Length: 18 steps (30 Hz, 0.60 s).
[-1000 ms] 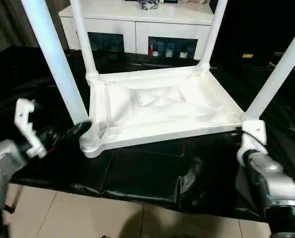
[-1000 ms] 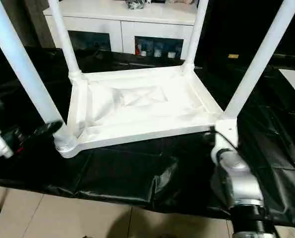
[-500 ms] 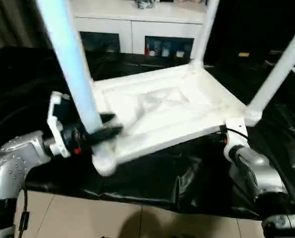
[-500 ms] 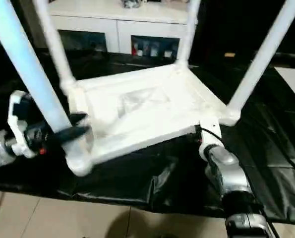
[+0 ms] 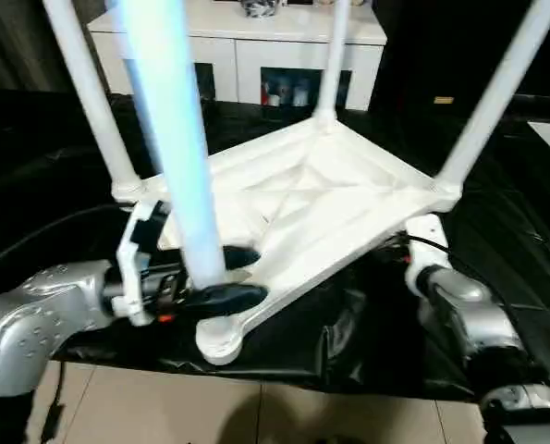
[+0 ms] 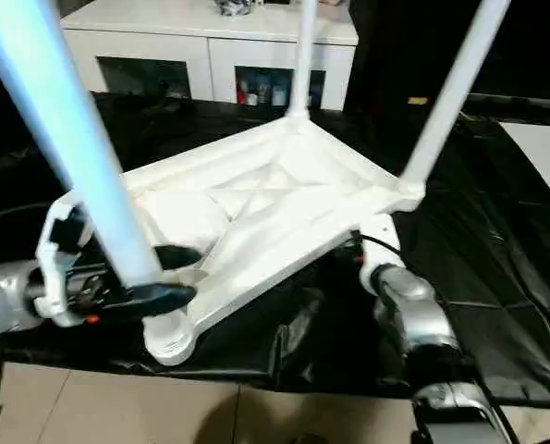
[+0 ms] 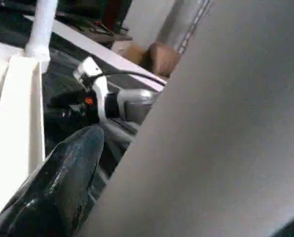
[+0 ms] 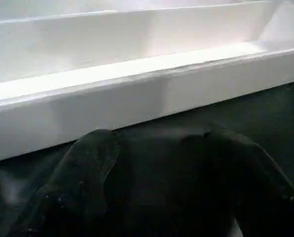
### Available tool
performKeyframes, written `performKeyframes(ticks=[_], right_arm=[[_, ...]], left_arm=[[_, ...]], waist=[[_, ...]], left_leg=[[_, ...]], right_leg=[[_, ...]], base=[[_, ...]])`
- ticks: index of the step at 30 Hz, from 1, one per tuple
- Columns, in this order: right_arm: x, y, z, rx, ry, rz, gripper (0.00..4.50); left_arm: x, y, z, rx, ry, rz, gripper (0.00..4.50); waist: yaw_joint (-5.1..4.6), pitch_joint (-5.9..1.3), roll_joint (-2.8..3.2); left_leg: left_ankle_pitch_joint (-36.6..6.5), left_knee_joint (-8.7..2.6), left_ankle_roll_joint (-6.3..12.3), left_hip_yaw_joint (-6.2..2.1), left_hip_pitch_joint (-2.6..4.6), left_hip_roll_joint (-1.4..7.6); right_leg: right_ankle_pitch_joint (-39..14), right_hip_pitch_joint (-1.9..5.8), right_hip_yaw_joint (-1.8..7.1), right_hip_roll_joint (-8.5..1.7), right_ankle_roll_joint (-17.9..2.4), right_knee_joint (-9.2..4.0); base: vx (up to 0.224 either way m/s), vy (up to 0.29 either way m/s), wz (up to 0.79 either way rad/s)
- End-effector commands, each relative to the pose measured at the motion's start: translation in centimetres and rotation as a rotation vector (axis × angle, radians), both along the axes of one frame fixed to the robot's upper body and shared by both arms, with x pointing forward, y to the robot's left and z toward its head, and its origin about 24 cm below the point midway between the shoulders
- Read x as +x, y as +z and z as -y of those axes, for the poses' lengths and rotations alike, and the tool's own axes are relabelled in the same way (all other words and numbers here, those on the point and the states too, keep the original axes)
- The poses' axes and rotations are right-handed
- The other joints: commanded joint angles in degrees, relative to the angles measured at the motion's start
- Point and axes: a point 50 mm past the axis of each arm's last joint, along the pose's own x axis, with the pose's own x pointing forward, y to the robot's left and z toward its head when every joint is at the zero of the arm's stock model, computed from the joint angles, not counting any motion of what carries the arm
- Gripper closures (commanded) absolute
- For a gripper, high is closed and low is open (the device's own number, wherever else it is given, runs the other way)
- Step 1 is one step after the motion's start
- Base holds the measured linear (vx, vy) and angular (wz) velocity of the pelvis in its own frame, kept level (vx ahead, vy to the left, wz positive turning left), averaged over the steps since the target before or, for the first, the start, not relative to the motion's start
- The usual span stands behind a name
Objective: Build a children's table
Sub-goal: Rotate table base
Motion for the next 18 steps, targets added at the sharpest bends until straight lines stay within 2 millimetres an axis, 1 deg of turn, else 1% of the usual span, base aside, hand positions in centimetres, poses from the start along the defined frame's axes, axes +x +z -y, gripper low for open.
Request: performKeyframes(ticks=[1, 2, 3, 5, 6, 7, 8, 9, 10, 11, 12, 13, 14, 15, 18], right_arm=[[0.9, 1.0, -2.3, 0.028, 0.087, 0.045, 1.04], [0.9, 1.0, -2.4, 0.029, 0.092, 0.045, 1.04], [1.0, 1.1, -3.4, 0.038, 0.128, 0.048, 1.04], [1.1, 1.1, -4.2, 0.046, 0.151, 0.05, 1.04], [1.1, 1.2, -6.7, 0.058, 0.251, 0.052, 1.04], [1.0, 1.2, -7.4, 0.057, 0.277, 0.053, 1.04], [1.0, 1.2, -7.5, 0.056, 0.28, 0.053, 1.04], [1.0, 1.2, -8.0, 0.065, 0.294, 0.053, 1.04], [1.1, 1.3, -8.3, 0.071, 0.303, 0.054, 1.04], [1.0, 1.3, -8.4, 0.071, 0.306, 0.054, 1.04], [1.0, 1.3, -9.2, 0.072, 0.335, 0.056, 1.04], [1.0, 1.4, -9.5, 0.076, 0.342, 0.056, 1.04], [1.0, 1.4, -9.9, 0.082, 0.353, 0.056, 1.04], [1.0, 1.4, -10.1, 0.086, 0.356, 0.056, 1.04], [0.9, 1.3, -10.6, 0.093, 0.375, 0.053, 1.04]], left_arm=[[0.5, 0.3, 1.1, 0.014, -0.01, 0.041, 0.06], [0.5, 0.3, 1.2, 0.014, -0.013, 0.042, 0.06], [0.7, 0.4, 1.8, 0.008, -0.032, 0.044, 0.06], [0.8, 0.5, 2.1, 0.001, -0.042, 0.046, 0.06], [1.2, 0.7, 3.2, -0.019, -0.072, 0.055, 0.06], [1.3, 0.8, 3.5, -0.024, -0.082, 0.059, 0.06], [1.3, 0.8, 3.6, -0.024, -0.083, 0.059, 0.06], [1.2, 0.9, 3.9, -0.031, -0.092, 0.062, 0.06], [1.2, 1.0, 4.1, -0.035, -0.099, 0.063, 0.06], [1.2, 1.0, 4.1, -0.037, -0.101, 0.063, 0.06], [1.1, 1.2, 4.7, -0.053, -0.124, 0.065, 0.06], [1.1, 1.2, 4.9, -0.058, -0.127, 0.067, 0.06], [1.1, 1.3, 5.3, -0.067, -0.141, 0.068, 0.06], [1.0, 1.3, 5.4, -0.071, -0.148, 0.068, 0.06], [1.3, 1.3, 6.0, -0.079, -0.149, 0.076, 0.06]], waist=[[0.16, -3.08, -0.16], [0.1, -3.05, -0.2], [0.11, -3.1, -0.04], [0.01, -3.06, -0.12], [-0.01, -3.08, 0.04], [-0.08, -3.1, -0.01], [-0.23, -3.11, -0.06], [-0.47, -3.17, -0.06], [-0.66, -3.16, -0.11], [-0.78, -3.18, -0.17], [-0.86, -3.24, -0.17], [-1.04, -3.26, -0.34], [-1.12, -3.32, -0.33], [-1.05, -3.35, -0.15], [-1.03, -3.43, -0.28]], left_leg=[[-18.98, -4.25, -1.06, -0.36, 0.91, 0.2], [-19.4, -4.27, -1.12, -0.4, 0.92, 0.19], [-19.64, -4.38, -1.44, -0.58, 0.81, 0.18], [-20.19, -4.39, -1.53, -0.6, 0.8, 0.15], [-20.49, -4.4, -1.65, -0.62, 0.88, 0.13], [-20.75, -4.42, -1.91, -0.68, 0.91, 0.15], [-20.59, -4.5, -2.03, -0.77, 0.67, 0.15], [-20.09, -4.63, -2.17, -0.95, 0.32, 0.19], [-20.1, -4.65, -2.1, -0.97, 0.23, 0.17], [-20.16, -4.61, -1.91, -0.97, 0.31, 0.17], [-20.1, -4.53, -1.8, -0.92, 0.47, 0.19], [-19.63, -4.44, -1.56, -0.84, 0.57, 0.19], [-18.86, -4.41, -1.33, -0.76, 0.59, 0.27], [-18.45, -4.38, -1.15, -0.72, 0.68, 0.29], [-16.96, -4.29, -0.68, -0.61, 0.58, 0.26]], right_leg=[[-22.63, 2.11, 1.0, -0.97, -9.72, -4.11], [-23.37, 2.08, 0.98, -0.95, -9.51, -4.2], [-24.02, 2.2, 0.93, -1.01, -9.13, -4.15], [-24.61, 2.11, 0.87, -0.98, -8.93, -4.24], [-24.93, 2.04, 0.89, -1.01, -8.85, -4.31], [-24.78, 2.02, 0.85, -0.98, -9.04, -4.3], [-24.42, 2.24, 0.82, -1.03, -9.23, -4.17], [-23.54, 2.62, 0.76, -1.22, -9.25, -3.99], [-23.34, 2.67, 0.74, -1.2, -9.3, -3.97], [-23.25, 2.62, 0.7, -1.2, -9.41, -4.02], [-22.88, 2.48, 0.76, -1.2, -9.68, -4.03], [-21.68, 2.43, 0.85, -1.14, -10.45, -3.92], [-19.97, 2.45, 0.9, -1.1, -11.24, -3.78], [-18.69, 2.48, 0.91, -1.07, -11.88, -3.66], [-16.14, 2.72, 0.95, -1.08, -12.84, -3.4]], base=[[0.0, 0.0, 0.0], [0.0, 0.0, 0.0], [0.0, 0.0, 0.0], [0.0, 0.0, 0.0], [0.0, 0.0, 0.0], [0.0, 0.0, 0.0], [0.0, 0.0, 0.0], [0.0, 0.0, 0.0], [0.0, 0.0, 0.0], [0.0, 0.0, 0.0], [0.0, 0.0, 0.0], [0.0, 0.0, 0.0], [0.0, 0.0, 0.0], [0.0, 0.0, 0.0], [0.0, 0.0, 0.0]])
